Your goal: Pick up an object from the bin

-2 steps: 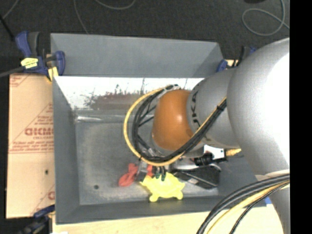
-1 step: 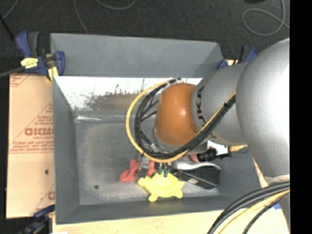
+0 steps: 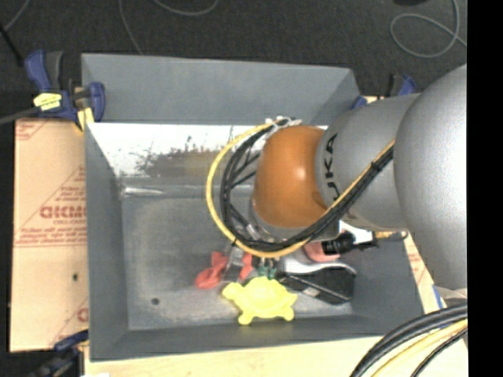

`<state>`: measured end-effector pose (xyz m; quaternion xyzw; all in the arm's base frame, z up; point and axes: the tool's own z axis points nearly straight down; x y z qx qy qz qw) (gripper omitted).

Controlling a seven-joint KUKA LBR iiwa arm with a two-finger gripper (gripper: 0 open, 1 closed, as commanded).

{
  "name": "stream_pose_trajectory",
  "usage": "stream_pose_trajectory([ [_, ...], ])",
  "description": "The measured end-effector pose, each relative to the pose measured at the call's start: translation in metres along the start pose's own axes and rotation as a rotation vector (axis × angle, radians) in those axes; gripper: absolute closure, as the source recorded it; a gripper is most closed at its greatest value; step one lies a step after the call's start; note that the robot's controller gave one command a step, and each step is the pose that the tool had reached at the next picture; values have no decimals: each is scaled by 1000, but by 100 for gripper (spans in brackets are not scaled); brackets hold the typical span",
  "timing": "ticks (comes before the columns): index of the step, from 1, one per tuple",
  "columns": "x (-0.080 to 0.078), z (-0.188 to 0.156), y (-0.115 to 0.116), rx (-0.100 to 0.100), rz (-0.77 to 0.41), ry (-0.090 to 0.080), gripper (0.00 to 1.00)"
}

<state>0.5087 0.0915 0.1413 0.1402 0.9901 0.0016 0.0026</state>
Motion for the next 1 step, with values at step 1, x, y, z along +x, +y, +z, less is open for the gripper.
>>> stream_pose_trajectory([
  [1,-1,-10,0,0,-1,-1,100],
])
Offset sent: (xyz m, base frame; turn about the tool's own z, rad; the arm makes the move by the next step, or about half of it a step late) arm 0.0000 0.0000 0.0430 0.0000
